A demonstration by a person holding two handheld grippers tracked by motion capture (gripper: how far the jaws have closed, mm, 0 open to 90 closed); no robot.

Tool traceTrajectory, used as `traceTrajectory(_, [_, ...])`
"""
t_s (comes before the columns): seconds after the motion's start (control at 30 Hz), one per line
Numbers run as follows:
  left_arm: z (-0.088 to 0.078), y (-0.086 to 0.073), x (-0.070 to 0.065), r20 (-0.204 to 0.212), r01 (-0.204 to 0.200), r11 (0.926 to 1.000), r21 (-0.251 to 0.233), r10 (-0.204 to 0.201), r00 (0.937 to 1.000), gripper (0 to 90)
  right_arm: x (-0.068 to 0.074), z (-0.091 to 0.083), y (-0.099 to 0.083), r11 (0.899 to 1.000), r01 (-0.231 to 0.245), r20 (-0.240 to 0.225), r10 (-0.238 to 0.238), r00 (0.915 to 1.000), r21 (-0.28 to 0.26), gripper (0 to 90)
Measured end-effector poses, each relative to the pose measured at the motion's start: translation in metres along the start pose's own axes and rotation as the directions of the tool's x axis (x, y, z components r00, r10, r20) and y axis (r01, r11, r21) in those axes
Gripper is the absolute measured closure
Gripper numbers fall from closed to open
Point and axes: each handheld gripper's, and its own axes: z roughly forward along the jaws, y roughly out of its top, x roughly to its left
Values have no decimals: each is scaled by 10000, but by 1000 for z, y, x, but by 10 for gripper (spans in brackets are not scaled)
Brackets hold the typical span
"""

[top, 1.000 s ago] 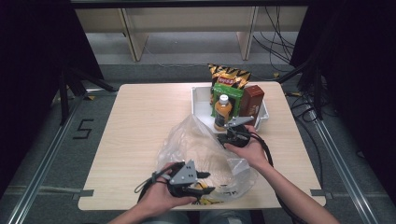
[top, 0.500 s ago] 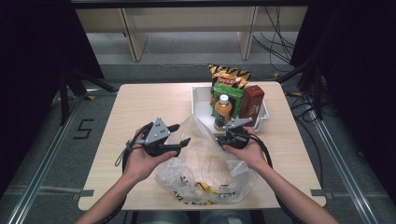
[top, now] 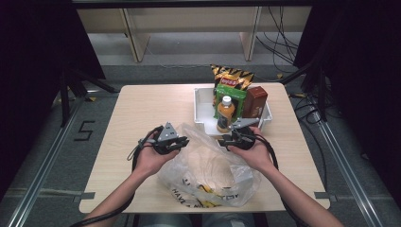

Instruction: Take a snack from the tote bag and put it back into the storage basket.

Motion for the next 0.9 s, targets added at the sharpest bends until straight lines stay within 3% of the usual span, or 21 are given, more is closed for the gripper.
traceTrajectory(0.03, [2,-1,-2,-1,266,9996,-116,-266,9996,843,-2,-4,1,10000,-23,69,23,10000,-72,647])
traceTrajectory(0.07, [1,-1,0,77,10,9999,109,-11,10000,852,-4,-8,3,9996,-103,158,108,9998,-255,634])
traceTrajectory(0.17, [1,-2,1,48,158,9999,28,-158,9999,860,-12,-22,6,9965,-399,422,431,9982,-738,576])
traceTrajectory(0.23, [2,-3,0,-14,168,9999,-30,-168,9999,860,-23,-33,8,9892,-417,744,526,9958,-1406,548])
traceTrajectory(0.33, [1,-3,0,15,123,9999,46,-123,9999,857,-35,-53,9,9776,-832,1336,1102,9849,-1934,505])
traceTrajectory(0.4, [2,-3,-1,-4,223,9997,36,-223,9998,857,-43,-62,8,9637,-1316,1590,1711,9723,-2322,489])
traceTrajectory(0.5, [1,-4,0,-1,124,9999,88,-124,9999,858,-59,-73,4,9526,-1280,2346,1959,9522,-2760,468])
traceTrajectory(0.63, [3,-5,0,23,186,9998,87,-186,9998,856,-70,-81,-1,9464,-1647,2839,2447,9271,-2778,432])
traceTrajectory(0.67, [3,-5,0,17,192,9998,70,-192,9998,856,-71,-81,-2,9394,-1849,2847,2687,9202,-2888,418])
traceTrajectory(0.7, [3,-5,0,31,182,9998,81,-182,9998,855,-74,-79,-3,9395,-1698,3007,2611,9173,-2977,397])
traceTrajectory(0.73, [3,-5,0,52,184,9998,70,-185,9998,854,-79,-80,-4,9464,-1538,3057,2414,9210,-2840,382])
traceTrajectory(0.77, [2,-5,0,-61,245,9997,69,-245,9997,854,-78,-79,-4,9410,-1829,3085,2706,9119,-2847,366])
traceTrajectory(0.8, [2,-5,0,-34,243,9997,60,-242,9997,853,-80,-77,-4,9395,-1860,3097,2751,9102,-2878,356])
traceTrajectory(0.83, [2,-5,0,-27,236,9997,72,-236,9997,853,-84,-75,-4,9421,-1709,3093,2607,9145,-2886,351])
traceTrajectory(0.87, [2,-5,1,7,163,9998,84,-163,9999,852,-84,-74,-3,9387,-1946,2997,2799,9120,-2846,344])
traceTrajectory(0.9, [2,-5,0,-28,184,9998,86,-184,9998,852,-88,-71,-3,9410,-1731,3078,2633,9143,-2907,332])
